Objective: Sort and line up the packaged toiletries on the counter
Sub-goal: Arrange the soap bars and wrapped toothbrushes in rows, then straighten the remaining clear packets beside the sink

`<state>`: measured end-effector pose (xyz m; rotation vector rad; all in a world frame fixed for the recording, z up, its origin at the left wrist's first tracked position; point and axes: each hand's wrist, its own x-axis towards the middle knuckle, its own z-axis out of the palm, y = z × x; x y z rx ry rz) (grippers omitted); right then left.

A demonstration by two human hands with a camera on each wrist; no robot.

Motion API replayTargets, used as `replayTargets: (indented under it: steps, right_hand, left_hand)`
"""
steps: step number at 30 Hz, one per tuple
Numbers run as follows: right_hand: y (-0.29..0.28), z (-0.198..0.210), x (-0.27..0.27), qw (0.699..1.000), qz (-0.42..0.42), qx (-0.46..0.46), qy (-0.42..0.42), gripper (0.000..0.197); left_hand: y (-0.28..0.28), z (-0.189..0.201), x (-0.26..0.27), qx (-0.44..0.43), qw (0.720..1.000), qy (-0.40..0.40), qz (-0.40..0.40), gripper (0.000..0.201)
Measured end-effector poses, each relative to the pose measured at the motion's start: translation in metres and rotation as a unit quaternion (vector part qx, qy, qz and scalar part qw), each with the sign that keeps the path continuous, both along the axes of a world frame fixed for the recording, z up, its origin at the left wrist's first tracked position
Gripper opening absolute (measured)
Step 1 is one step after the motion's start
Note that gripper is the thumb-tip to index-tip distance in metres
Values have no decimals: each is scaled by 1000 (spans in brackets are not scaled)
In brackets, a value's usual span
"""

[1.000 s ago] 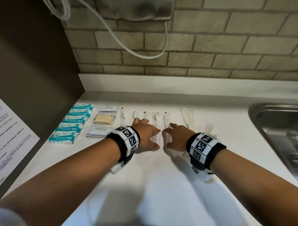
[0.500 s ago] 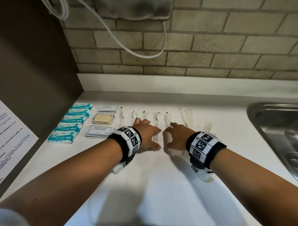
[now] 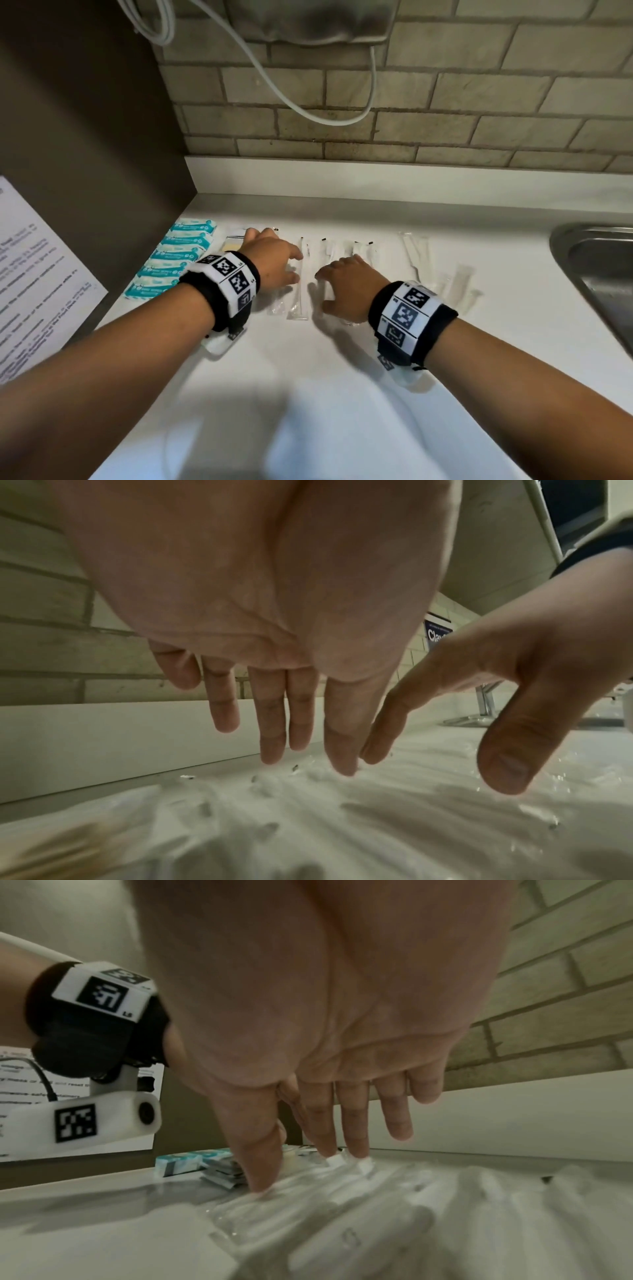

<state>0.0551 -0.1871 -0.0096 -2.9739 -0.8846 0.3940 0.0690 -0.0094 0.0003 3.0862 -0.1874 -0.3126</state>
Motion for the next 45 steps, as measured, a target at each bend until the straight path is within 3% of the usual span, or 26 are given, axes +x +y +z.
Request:
replayTargets:
  steps: [6,11,20,36,41,45]
  right_hand:
    - [42,-11,6,999,13,-39,14,61]
    - [55,-17,8,996,-6,-88,29,59]
    - [62,-20,12,997,-31,-64,24,58]
    - [61,-19,9,997,-36,-61,31,63]
    - [49,-11,6,997,-54,2,49,64]
    - [13,7,4,984,-136,97,56,50]
  left_hand:
    - [21,-6,-3,49,998,46,9,64]
    - [20,-2,-10,49,997,49,-38,60]
    - [30,2,-13,51,994,35,-87,58]
    - [39,-13,0,46,993,32,-101,58]
    - [38,-11,7,30,995,12,-92,48]
    - [23,2,7,-7,994,-31,-107,34]
